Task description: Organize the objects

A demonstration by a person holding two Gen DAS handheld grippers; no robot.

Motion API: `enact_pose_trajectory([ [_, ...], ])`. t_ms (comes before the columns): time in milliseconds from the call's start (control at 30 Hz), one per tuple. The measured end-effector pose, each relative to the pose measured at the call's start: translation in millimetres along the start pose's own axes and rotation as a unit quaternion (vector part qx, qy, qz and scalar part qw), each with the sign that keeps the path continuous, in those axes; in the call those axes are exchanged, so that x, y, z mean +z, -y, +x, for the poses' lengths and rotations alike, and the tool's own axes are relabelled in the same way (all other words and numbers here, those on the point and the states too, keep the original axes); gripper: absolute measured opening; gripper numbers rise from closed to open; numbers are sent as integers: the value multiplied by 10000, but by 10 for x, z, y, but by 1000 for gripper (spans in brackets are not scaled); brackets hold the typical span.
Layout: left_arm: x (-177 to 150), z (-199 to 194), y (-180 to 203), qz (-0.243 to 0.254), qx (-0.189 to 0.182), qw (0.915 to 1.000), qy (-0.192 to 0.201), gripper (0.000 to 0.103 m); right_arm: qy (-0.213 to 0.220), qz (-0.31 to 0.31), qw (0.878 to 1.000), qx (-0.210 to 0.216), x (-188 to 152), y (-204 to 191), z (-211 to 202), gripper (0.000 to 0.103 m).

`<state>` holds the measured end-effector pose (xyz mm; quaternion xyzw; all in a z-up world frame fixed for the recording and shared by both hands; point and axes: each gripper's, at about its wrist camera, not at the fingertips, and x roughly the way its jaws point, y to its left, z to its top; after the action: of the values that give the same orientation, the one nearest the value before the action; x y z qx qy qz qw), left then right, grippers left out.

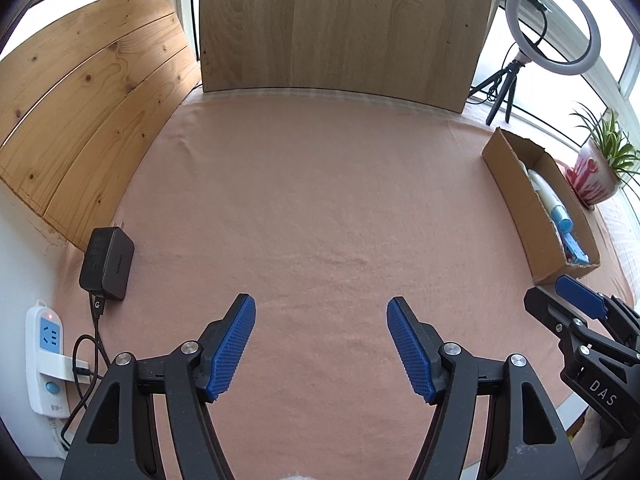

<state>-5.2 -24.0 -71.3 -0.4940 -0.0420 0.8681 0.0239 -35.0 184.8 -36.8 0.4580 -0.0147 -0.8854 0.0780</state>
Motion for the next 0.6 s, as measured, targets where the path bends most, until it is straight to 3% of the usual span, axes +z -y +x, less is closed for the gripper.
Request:
enact_pose_trajectory([
  [600, 123, 39, 50, 171, -19, 9998, 40, 72, 101, 103, 9998, -162, 59, -42, 20, 54],
])
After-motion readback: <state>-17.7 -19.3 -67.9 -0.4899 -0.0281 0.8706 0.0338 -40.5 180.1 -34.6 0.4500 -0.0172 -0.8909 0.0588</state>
